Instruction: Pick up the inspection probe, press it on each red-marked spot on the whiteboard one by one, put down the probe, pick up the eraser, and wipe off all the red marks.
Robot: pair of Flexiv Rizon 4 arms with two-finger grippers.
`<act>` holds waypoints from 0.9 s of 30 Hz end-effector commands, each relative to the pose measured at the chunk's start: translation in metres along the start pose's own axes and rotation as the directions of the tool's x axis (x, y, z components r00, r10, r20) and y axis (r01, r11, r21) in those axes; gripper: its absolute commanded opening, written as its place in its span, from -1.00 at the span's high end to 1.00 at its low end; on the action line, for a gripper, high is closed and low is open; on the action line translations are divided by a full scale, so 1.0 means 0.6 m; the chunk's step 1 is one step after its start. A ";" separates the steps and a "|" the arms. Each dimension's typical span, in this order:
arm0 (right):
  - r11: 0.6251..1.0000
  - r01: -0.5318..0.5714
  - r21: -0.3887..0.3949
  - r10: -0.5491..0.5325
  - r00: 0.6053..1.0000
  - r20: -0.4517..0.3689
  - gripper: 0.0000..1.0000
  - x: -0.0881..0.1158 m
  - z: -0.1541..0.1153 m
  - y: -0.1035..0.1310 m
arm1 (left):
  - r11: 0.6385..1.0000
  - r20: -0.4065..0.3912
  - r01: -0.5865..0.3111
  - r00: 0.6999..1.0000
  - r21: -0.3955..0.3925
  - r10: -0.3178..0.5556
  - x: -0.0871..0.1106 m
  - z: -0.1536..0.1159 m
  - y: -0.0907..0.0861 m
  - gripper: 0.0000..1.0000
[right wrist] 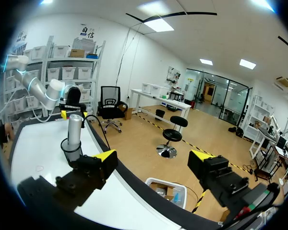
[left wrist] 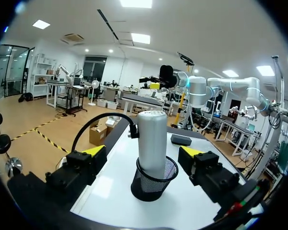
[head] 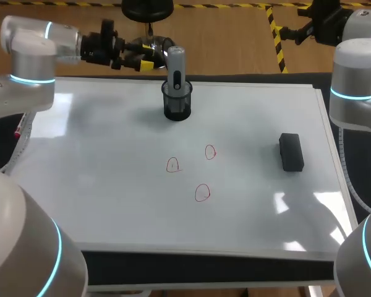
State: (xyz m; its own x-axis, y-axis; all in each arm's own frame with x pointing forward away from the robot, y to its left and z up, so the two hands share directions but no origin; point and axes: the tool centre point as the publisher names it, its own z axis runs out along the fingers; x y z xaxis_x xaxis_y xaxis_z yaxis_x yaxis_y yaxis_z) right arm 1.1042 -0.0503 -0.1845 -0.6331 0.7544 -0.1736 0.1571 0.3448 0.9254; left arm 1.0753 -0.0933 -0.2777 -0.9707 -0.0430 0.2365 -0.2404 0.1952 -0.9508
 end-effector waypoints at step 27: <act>1.000 0.000 0.000 0.000 1.000 0.000 -1.00 0.000 0.000 0.000 | 0.999 -0.083 -0.030 0.996 0.022 0.032 0.026 0.092 0.026 -1.00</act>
State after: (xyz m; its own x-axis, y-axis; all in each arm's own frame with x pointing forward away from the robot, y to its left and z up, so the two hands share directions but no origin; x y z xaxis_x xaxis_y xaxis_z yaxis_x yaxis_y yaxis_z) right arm 1.1042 -0.0503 -0.1845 -0.6331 0.7544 -0.1736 0.1571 0.3448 0.9254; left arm 1.0522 -0.1398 -0.2964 -0.9737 0.0347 0.2252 -0.2159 0.1765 -0.9603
